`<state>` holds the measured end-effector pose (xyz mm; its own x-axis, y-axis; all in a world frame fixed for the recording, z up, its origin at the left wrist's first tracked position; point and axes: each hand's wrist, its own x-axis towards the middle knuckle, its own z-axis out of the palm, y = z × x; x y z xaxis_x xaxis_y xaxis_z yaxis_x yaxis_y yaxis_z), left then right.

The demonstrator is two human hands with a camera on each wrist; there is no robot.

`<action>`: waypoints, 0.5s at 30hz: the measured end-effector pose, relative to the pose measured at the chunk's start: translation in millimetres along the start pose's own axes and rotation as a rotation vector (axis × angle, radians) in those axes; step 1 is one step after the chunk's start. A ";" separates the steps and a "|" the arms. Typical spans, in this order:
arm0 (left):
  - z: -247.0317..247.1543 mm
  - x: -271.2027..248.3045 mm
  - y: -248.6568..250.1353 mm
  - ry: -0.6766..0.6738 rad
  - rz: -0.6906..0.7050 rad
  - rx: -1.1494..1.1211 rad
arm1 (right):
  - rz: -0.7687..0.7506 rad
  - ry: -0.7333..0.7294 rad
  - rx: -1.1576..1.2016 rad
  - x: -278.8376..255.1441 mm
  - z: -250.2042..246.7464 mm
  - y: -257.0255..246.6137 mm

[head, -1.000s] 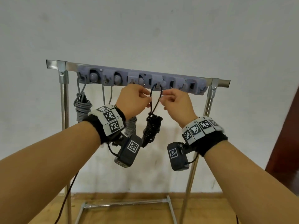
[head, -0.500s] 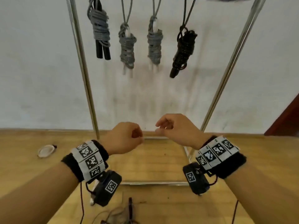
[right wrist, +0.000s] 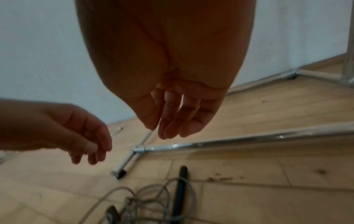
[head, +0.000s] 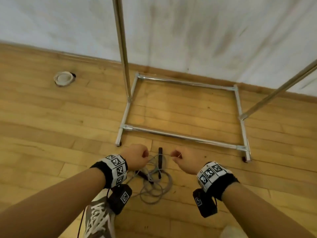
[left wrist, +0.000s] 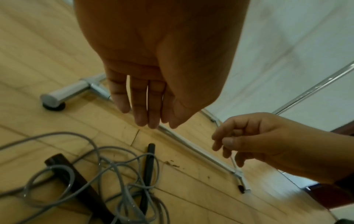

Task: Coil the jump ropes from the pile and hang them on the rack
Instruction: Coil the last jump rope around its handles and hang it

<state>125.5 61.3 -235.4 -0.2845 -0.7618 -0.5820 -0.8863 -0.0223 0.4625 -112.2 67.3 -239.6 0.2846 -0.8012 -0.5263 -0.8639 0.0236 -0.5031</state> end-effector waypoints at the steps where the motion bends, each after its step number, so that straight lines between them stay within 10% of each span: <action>1: 8.6 12.9 -4.3 -0.006 -0.012 -0.012 | 0.008 -0.008 -0.025 14.5 12.3 7.0; 15: 86.4 136.6 -24.8 -0.074 -0.144 -0.099 | -0.310 -0.064 -0.422 145.3 73.6 72.0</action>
<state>77.1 13.7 -384.2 -0.1867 -0.6965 -0.6929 -0.8806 -0.1941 0.4324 -102.4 -3.5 -402.8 0.5665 -0.6943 -0.4439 -0.8237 -0.4617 -0.3290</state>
